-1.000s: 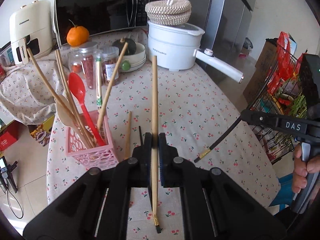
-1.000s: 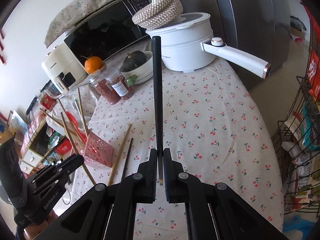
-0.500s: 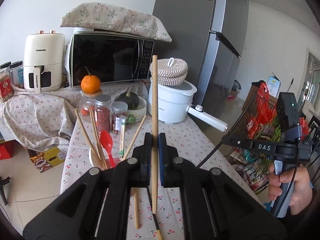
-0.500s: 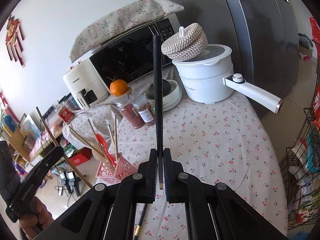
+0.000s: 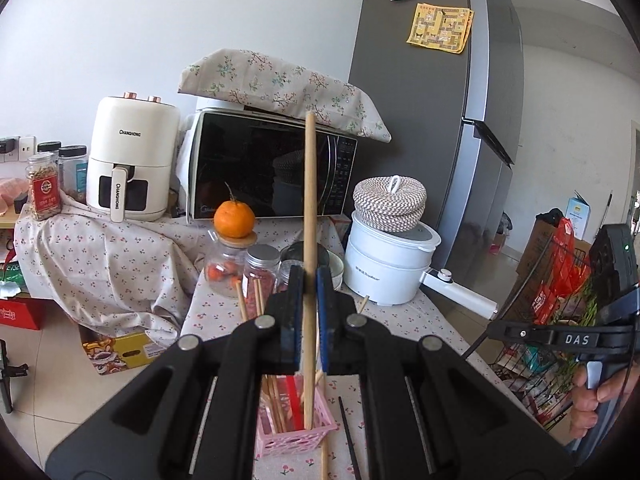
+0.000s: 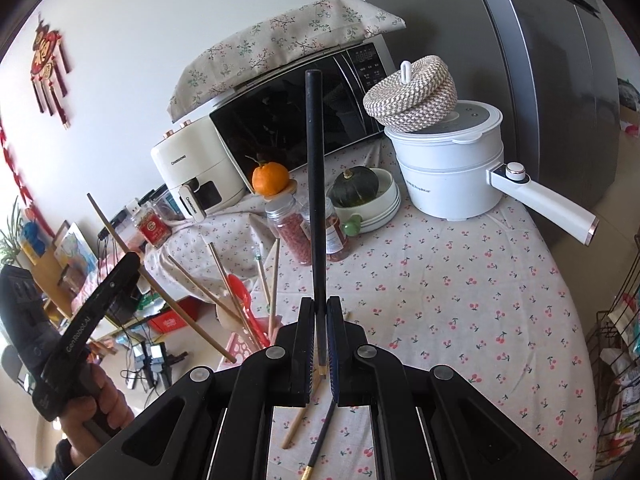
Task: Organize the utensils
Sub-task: 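Lower the wooden chopstick into the pink basket with the left gripper while the right gripper holds the black chopstick, then lower the black chopstick into the pink basket and open the right gripper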
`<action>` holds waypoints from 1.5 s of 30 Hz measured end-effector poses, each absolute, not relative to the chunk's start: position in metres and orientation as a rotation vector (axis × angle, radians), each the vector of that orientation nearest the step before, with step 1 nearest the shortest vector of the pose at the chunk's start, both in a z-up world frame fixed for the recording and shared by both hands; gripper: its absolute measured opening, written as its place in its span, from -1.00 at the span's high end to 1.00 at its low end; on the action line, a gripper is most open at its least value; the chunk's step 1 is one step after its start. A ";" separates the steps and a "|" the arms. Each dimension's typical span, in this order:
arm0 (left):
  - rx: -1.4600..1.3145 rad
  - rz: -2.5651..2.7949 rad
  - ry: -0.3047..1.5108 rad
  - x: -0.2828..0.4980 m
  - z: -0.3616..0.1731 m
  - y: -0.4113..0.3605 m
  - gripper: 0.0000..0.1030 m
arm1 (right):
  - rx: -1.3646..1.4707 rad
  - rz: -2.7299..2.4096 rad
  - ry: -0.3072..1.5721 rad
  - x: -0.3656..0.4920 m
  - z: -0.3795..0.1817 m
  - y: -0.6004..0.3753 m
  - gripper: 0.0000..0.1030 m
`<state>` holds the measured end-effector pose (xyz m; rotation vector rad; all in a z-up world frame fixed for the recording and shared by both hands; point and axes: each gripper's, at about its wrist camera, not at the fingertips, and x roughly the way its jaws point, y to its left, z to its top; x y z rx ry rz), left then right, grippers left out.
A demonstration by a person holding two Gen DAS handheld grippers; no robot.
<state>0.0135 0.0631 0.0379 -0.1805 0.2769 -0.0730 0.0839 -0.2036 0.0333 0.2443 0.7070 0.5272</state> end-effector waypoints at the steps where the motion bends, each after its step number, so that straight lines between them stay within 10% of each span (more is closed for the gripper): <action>1: -0.160 -0.064 0.264 0.016 0.034 0.061 0.86 | 0.248 0.530 0.702 0.084 0.034 -0.202 0.88; 23: -0.256 -0.100 0.553 0.063 -0.025 0.063 0.83 | 0.286 0.613 0.646 0.087 0.045 -0.165 0.88; 28: -0.289 -0.033 0.644 0.052 -0.017 0.074 -0.20 | 0.287 0.628 0.659 0.089 0.043 -0.151 0.88; 31: -0.260 0.052 0.693 0.041 -0.014 0.083 -0.49 | 0.278 0.637 0.668 0.092 0.041 -0.141 0.88; 45: -0.227 0.099 0.761 0.022 -0.022 0.123 -0.80 | 0.220 0.665 0.713 0.099 0.016 -0.078 0.88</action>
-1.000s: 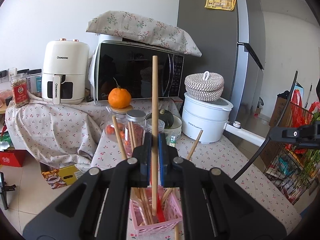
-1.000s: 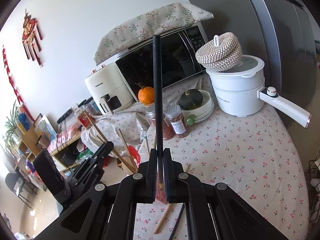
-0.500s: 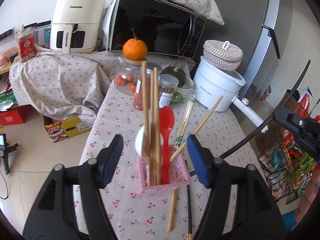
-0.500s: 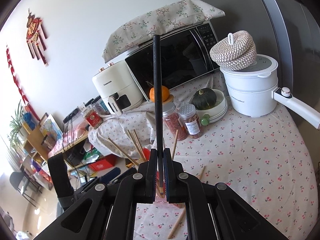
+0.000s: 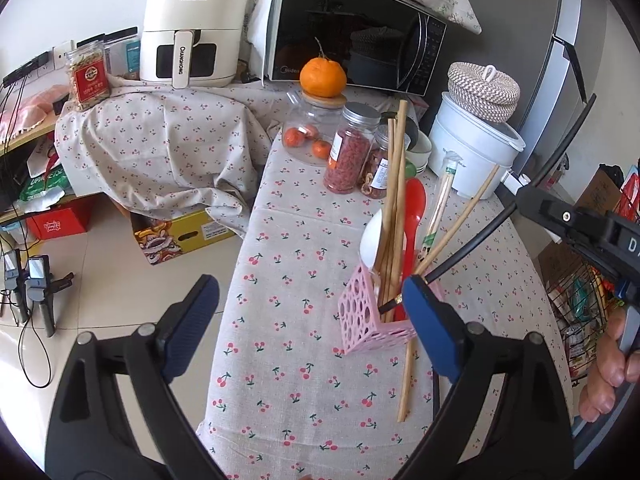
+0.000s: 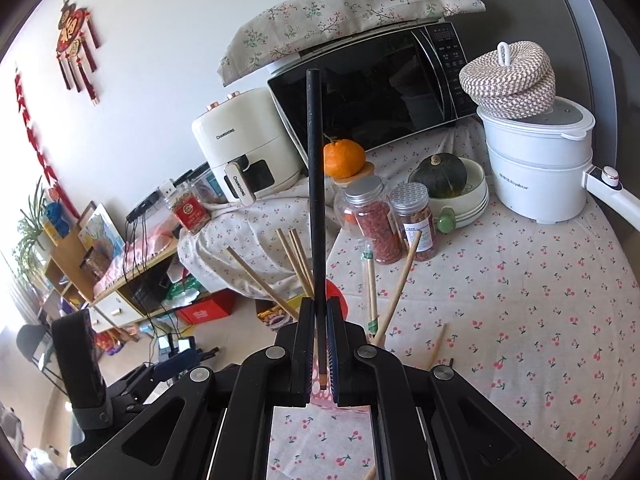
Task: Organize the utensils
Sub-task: 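Lower the black chopstick into the pink basket and open the right gripper, then lower the right gripper onto the last wooden chopstick and close it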
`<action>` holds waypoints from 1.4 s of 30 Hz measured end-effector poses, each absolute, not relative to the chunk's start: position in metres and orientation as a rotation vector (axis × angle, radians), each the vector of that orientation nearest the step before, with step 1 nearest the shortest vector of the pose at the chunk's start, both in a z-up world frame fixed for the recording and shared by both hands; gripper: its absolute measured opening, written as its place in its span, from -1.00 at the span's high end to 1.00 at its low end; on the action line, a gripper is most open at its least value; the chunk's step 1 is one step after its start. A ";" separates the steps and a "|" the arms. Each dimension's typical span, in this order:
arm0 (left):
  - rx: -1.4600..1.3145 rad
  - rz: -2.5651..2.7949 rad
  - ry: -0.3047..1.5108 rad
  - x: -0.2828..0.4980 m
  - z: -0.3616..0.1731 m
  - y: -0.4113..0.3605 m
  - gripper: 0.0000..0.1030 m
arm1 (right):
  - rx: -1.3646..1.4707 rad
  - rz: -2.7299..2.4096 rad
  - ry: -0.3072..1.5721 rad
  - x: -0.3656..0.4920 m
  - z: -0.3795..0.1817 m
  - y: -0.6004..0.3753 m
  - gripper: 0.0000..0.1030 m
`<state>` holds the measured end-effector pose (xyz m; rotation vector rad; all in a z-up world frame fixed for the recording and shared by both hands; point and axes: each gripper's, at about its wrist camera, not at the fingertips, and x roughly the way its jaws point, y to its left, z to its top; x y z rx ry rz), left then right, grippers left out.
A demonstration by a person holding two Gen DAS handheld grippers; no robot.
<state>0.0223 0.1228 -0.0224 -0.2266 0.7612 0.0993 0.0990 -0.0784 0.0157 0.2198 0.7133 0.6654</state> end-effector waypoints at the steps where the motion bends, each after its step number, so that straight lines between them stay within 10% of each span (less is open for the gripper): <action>1: -0.224 0.103 0.762 0.022 -0.022 0.124 -0.80 | 0.209 0.662 0.718 0.100 0.013 -0.074 0.88; 14: -0.274 0.038 0.828 0.020 -0.031 0.116 -0.80 | 0.246 0.696 0.694 0.105 0.011 -0.078 0.69; 19: -0.278 -0.004 0.856 0.018 -0.036 0.101 -0.80 | 0.264 0.679 0.652 0.093 0.027 -0.108 0.17; 30: -0.265 -0.070 0.948 0.023 -0.056 0.069 -0.80 | 0.180 0.522 0.770 0.090 -0.008 -0.159 -0.30; 39: -0.285 -0.094 1.037 0.030 -0.078 0.066 -0.80 | 0.091 0.480 0.933 0.106 -0.068 -0.159 -0.32; 42: -0.305 -0.094 1.044 0.032 -0.078 0.071 -0.80 | 0.102 0.508 0.984 0.117 -0.085 -0.153 0.19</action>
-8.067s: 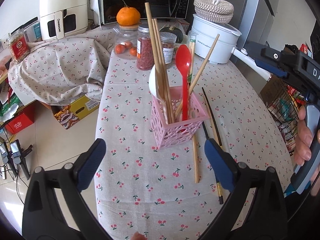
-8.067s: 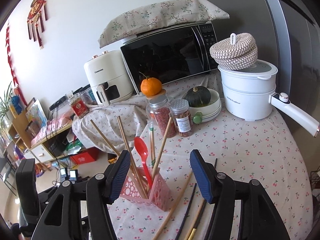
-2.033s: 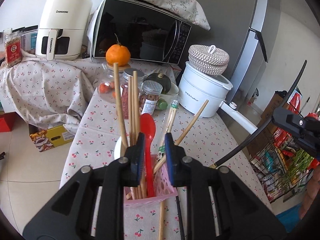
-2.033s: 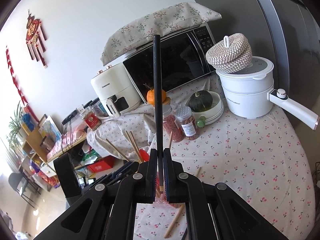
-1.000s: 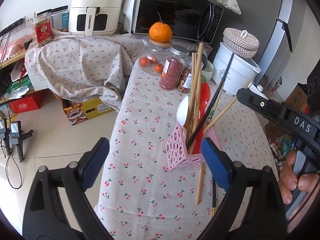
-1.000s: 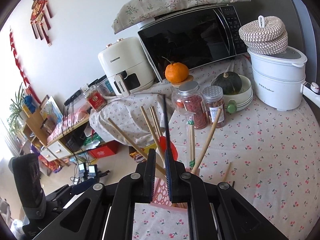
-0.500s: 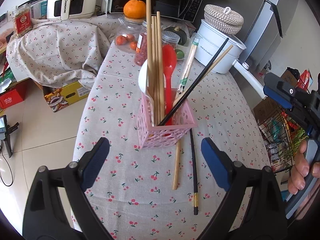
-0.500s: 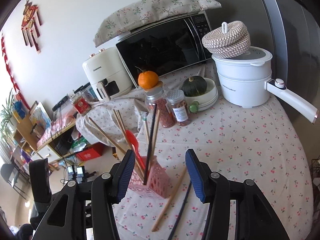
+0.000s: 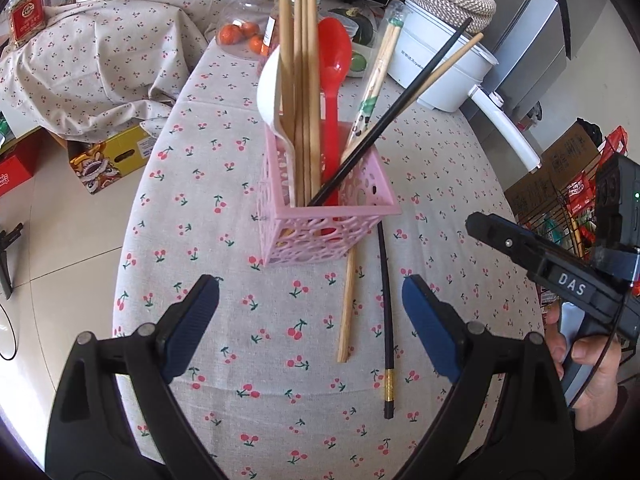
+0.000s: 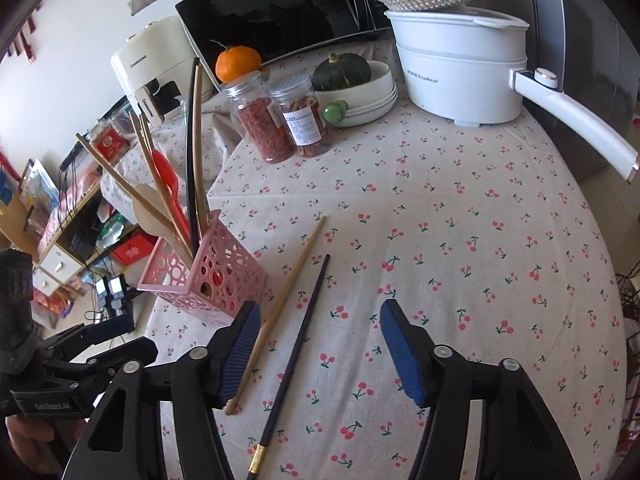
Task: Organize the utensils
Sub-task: 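Lower the right gripper onto the last wooden chopstick and close it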
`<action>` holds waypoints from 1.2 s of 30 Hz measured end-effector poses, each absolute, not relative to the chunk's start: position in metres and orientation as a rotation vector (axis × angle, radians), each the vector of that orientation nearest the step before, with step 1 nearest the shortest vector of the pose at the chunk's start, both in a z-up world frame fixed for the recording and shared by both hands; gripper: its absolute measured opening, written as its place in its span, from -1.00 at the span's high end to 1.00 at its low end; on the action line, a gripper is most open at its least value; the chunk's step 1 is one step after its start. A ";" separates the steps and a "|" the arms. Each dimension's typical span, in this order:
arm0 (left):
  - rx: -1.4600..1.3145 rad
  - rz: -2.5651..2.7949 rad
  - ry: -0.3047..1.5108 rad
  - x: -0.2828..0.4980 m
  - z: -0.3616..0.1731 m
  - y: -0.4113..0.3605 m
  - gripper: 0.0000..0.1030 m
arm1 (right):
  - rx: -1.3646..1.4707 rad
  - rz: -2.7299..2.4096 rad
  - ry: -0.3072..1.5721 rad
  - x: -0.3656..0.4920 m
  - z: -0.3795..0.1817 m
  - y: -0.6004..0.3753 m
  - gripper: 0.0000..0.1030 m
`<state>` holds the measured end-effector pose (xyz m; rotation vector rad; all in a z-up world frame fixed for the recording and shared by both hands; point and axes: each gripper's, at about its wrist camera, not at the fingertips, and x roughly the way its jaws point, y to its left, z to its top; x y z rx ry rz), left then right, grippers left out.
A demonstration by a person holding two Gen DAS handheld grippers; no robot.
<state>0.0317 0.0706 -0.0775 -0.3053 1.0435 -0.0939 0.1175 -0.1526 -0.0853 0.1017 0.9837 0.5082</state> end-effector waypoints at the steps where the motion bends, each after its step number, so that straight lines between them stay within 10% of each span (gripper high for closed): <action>1: -0.313 -0.095 1.044 0.032 -0.077 0.073 -0.80 | 0.113 0.525 1.002 0.123 -0.090 -0.150 0.42; 36: -0.479 -0.092 1.062 0.034 -0.077 0.126 -0.80 | -0.259 0.578 0.989 0.181 -0.166 -0.056 0.51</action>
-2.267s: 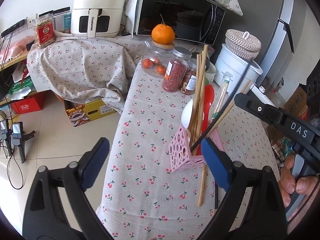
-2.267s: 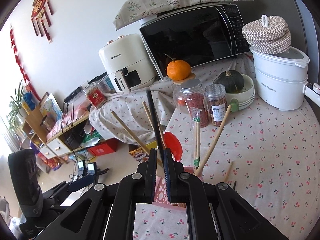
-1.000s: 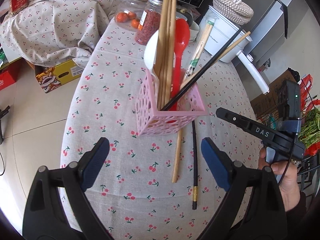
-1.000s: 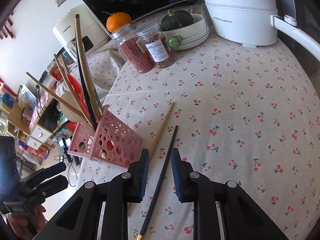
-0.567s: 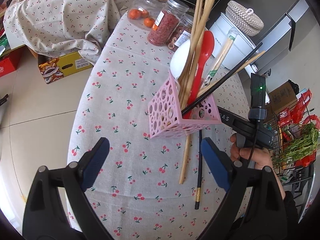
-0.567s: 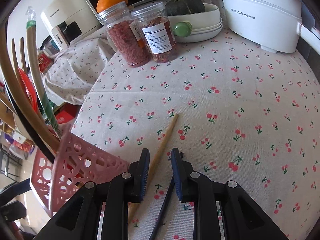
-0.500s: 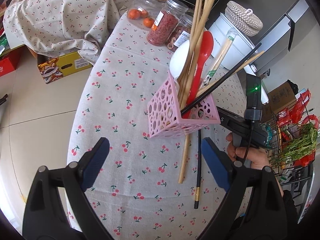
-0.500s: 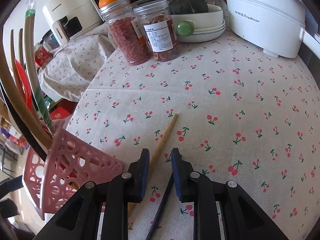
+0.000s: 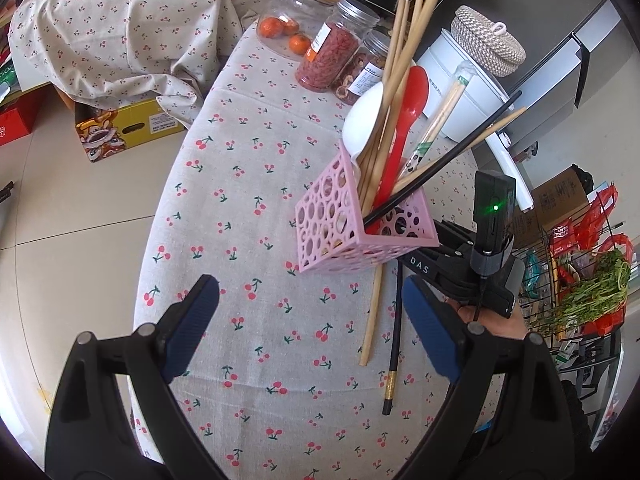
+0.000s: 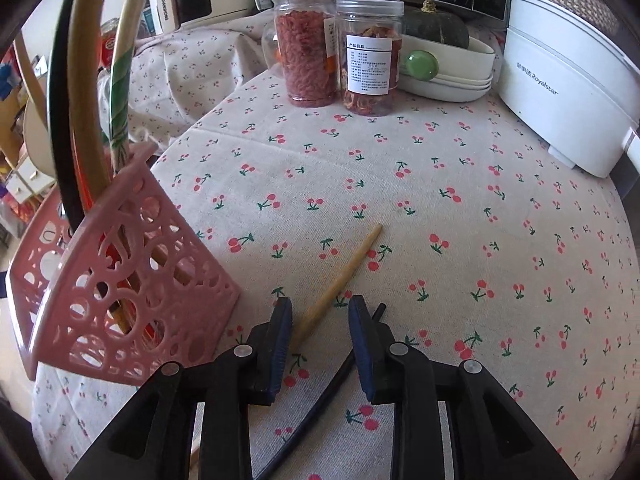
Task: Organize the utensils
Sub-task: 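Lower the right gripper onto the last wooden chopstick and close it, then grasp the black chopstick with the left gripper while the right gripper lifts the wooden chopstick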
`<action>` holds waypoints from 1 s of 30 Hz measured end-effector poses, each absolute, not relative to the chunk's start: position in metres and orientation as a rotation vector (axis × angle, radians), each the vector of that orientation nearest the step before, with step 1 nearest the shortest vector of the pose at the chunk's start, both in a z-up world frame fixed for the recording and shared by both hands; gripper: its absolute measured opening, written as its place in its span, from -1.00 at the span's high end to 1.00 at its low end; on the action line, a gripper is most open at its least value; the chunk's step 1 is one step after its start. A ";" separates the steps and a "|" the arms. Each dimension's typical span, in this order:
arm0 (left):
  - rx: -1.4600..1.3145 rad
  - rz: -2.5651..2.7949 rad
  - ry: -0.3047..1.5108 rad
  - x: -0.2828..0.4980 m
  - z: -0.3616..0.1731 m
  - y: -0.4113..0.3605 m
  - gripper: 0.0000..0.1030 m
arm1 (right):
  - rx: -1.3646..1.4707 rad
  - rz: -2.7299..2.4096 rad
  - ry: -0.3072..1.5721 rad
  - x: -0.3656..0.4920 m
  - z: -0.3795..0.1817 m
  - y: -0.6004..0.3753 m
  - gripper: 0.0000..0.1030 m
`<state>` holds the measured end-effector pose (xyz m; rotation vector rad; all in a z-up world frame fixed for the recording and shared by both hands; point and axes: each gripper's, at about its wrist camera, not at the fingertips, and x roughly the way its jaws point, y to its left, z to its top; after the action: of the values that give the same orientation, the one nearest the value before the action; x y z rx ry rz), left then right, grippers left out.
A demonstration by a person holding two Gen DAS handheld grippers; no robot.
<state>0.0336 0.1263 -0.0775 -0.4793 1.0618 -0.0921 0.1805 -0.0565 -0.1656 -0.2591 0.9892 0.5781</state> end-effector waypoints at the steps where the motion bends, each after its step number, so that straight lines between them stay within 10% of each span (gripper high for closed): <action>1: -0.480 -0.093 1.062 0.034 -0.078 0.126 -0.80 | -0.288 0.583 0.986 0.178 -0.166 -0.057 0.60; 30: -0.381 -0.179 1.027 0.014 -0.056 0.089 -0.80 | 0.054 0.693 1.135 0.133 -0.110 -0.111 0.87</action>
<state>0.0144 0.0888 -0.0557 -0.3807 1.0273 -0.1790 0.1331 -0.1109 -0.1103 0.0542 1.1355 0.6931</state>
